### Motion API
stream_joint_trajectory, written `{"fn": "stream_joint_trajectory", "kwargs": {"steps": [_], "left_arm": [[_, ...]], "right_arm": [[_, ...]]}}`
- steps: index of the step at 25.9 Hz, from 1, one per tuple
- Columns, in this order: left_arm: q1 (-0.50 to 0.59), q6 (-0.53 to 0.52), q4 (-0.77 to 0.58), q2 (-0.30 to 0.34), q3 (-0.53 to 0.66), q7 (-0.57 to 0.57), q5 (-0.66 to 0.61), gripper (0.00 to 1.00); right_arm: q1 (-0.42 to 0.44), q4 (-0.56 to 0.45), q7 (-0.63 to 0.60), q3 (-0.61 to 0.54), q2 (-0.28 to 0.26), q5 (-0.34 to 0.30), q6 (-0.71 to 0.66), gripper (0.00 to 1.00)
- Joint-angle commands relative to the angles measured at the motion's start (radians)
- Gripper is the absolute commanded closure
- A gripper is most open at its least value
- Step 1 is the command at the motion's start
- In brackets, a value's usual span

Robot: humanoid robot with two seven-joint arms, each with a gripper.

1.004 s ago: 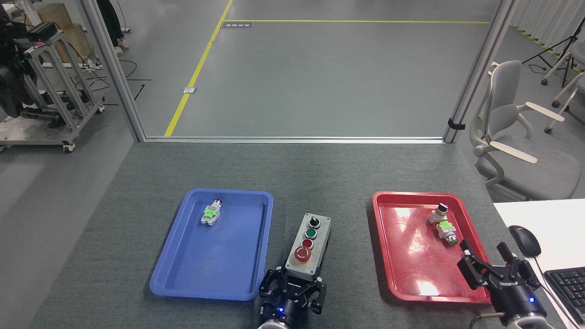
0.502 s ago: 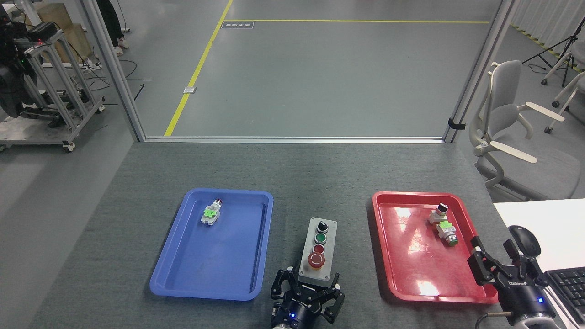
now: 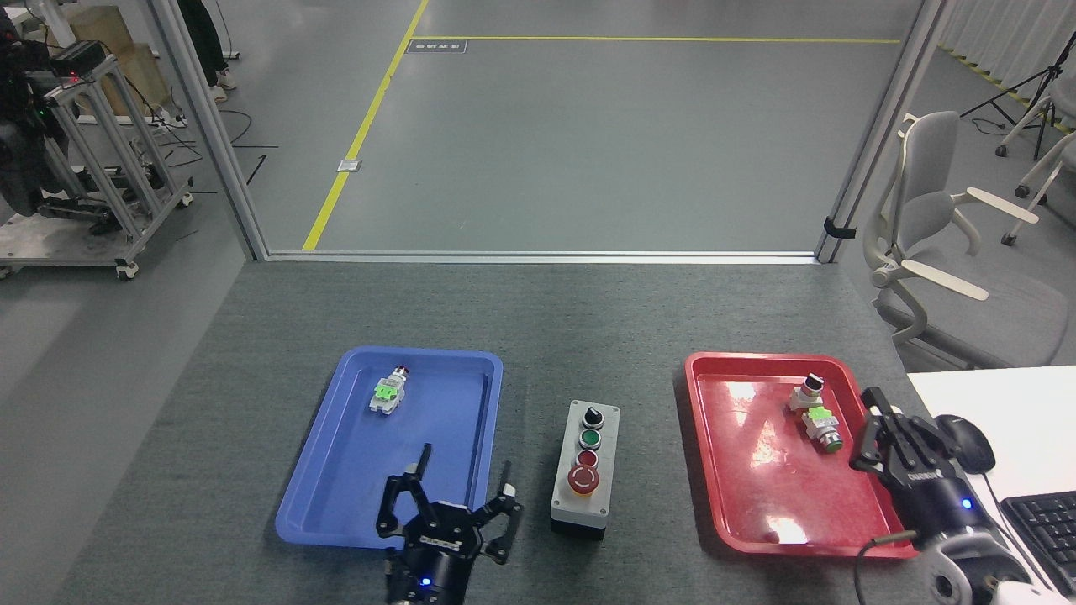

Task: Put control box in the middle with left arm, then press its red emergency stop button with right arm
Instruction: 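Open the left gripper, release the box, and pull the left gripper back, then move the right gripper over the control box's red emergency stop button, then press down on the red emergency stop button with the right gripper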

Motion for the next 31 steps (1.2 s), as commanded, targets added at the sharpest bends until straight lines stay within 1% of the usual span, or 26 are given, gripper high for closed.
{"fn": "stream_joint_trajectory", "kwargs": {"steps": [1,2,4,6,9,11,14,17,20,25,28,31], "left_arm": [[0.022,-0.03,-0.05,0.064,0.132,-0.011,0.005,0.0],[0.022,-0.053,-0.046,0.064,0.183,-0.013,0.012,0.0],[0.027,-0.133,-0.046,0.065,0.277,-0.028,0.041,0.0],[0.028,-0.261,-0.044,0.065,0.364,-0.061,0.072,0.0],[0.03,-0.43,-0.044,0.065,0.508,-0.12,0.106,0.0],[0.032,-0.505,-0.044,0.07,0.577,-0.166,0.107,0.0],[0.03,-0.597,-0.039,0.108,0.636,-0.239,0.114,0.0],[0.03,-0.64,-0.02,0.119,0.694,-0.248,0.133,0.0],[0.03,-0.647,0.004,0.12,0.701,-0.246,0.179,0.0],[0.028,-0.648,0.056,0.13,0.703,-0.245,0.189,0.0],[0.028,-0.648,0.057,0.143,0.705,-0.245,0.19,0.0],[0.027,-0.645,0.062,0.143,0.708,-0.243,0.19,0.0]], "right_arm": [[-0.132,0.01,-0.013,0.219,0.0,0.001,0.033,1.0],[-0.166,0.01,-0.015,0.271,0.005,-0.001,0.036,1.0],[-0.213,0.01,-0.015,0.365,0.017,-0.003,0.03,1.0],[-0.246,0.011,-0.012,0.463,0.068,-0.006,0.023,1.0],[-0.255,0.014,-0.007,0.547,0.115,-0.004,0.008,1.0],[-0.255,0.028,-0.004,0.598,0.149,-0.004,-0.009,1.0],[-0.255,0.065,0.002,0.638,0.194,-0.006,-0.02,1.0],[-0.255,0.109,0.023,0.662,0.246,-0.006,-0.01,1.0],[-0.246,0.151,0.036,0.676,0.275,-0.004,-0.006,1.0],[-0.238,0.185,0.036,0.675,0.281,-0.006,-0.001,1.0],[-0.217,0.197,0.036,0.663,0.281,-0.006,-0.001,1.0],[-0.21,0.197,0.034,0.661,0.273,-0.007,-0.001,1.0]]}}
